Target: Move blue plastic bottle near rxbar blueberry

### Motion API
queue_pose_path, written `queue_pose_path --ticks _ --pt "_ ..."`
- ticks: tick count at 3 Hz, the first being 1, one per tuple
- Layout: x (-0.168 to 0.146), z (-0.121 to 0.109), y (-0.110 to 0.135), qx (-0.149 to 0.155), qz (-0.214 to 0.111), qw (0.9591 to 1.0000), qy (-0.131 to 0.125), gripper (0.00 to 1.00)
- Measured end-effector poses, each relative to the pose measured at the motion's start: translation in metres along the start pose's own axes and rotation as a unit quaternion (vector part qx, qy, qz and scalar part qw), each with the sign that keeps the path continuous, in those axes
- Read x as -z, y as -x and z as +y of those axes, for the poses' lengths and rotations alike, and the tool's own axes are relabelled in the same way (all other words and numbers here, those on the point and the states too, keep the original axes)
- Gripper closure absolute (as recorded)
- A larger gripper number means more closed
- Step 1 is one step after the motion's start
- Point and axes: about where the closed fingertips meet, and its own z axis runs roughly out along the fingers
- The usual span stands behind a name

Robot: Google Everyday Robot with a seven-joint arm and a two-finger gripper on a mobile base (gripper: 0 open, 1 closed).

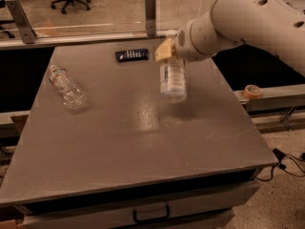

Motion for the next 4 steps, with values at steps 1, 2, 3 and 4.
queue_pose_path --ticks 1,2,3,4 --pt "-0.031 -0.005 0.047 0.007 -0.059 0.9972 0.047 1.00" --pt "-0.067 -0.009 0.089 0.005 -0.080 0.9943 0.069 1.00" --pt "-0.109 -0.001 0.113 -0.019 -0.072 0.9956 0.056 1.00" --pt "-0.140 -0.007 0.122 -0.046 -0.057 0.9973 0.005 1.00"
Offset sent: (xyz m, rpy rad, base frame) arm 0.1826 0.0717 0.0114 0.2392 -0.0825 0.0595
